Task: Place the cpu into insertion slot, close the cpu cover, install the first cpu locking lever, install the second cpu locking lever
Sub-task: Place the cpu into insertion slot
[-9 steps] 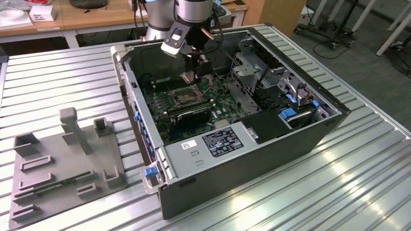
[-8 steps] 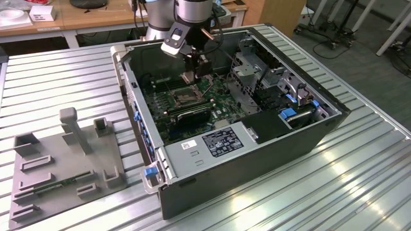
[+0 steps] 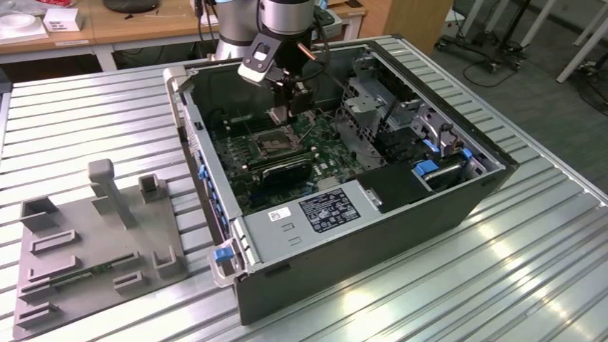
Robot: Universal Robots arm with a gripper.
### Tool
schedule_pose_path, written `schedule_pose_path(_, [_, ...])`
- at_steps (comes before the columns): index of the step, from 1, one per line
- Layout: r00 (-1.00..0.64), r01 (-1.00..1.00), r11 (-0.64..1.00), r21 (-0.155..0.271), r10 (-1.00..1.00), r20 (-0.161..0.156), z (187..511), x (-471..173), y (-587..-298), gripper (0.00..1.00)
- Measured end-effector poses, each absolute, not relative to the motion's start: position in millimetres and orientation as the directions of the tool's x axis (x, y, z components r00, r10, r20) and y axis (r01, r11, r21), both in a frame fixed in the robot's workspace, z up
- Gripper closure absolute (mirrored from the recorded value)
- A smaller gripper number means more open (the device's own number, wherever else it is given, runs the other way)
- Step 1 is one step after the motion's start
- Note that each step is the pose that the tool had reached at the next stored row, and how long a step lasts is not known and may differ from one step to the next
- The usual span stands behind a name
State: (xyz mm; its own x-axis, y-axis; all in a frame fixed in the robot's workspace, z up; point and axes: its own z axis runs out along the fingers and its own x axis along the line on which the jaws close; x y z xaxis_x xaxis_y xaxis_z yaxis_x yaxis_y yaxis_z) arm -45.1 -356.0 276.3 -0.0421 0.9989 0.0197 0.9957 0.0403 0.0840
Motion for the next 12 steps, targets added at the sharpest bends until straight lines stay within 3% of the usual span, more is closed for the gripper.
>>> schedule_pose_path(12, [-0.042, 0.996, 0.04, 0.084, 0.999, 0.02, 272.1, -45.1, -356.0, 0.46])
